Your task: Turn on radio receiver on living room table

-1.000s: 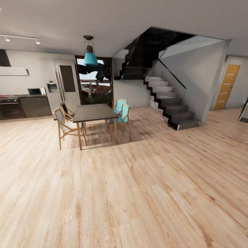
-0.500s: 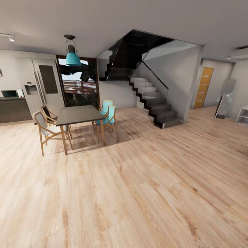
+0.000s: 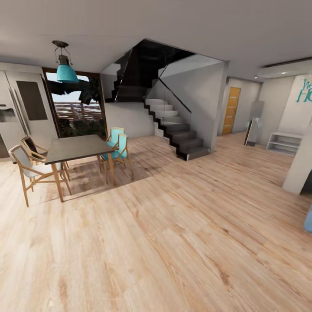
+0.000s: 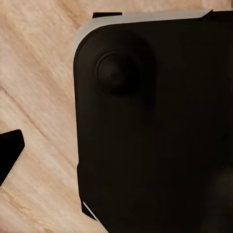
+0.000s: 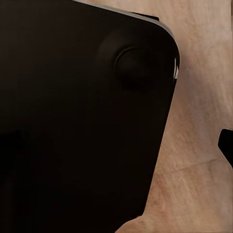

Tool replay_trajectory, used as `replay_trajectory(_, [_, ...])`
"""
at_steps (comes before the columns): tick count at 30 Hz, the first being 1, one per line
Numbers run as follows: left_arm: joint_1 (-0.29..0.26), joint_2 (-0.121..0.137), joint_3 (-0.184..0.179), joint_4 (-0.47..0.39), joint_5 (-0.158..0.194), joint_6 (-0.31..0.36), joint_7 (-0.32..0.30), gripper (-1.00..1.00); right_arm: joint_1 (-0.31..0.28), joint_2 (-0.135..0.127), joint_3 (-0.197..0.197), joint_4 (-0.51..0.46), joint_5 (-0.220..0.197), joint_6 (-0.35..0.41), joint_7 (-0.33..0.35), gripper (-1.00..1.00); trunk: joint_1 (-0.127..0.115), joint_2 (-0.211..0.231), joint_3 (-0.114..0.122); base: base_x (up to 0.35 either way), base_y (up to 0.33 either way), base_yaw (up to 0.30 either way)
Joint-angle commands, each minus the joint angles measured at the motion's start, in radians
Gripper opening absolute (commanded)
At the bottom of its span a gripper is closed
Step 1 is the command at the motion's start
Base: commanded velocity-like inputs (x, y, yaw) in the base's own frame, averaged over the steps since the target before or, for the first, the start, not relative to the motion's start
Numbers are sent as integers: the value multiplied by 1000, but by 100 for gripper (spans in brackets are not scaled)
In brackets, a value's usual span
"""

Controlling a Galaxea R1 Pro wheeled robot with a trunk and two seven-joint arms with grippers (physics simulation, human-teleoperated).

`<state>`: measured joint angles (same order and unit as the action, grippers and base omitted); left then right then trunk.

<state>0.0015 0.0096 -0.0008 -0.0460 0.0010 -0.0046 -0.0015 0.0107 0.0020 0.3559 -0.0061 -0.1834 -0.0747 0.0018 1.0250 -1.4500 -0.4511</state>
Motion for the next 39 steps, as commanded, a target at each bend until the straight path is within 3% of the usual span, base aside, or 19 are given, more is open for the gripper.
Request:
replay_trajectory(1, [0,0,0,0,0,0,0,100,0,-3,0,0,0,0,0,100,0,0,0,0,0,-276])
replay_trajectory(39, [0,0,-1,0,0,0,0,100,0,-5,-1,0,-6,-2,1,100,0,0,16,0,0,-276])
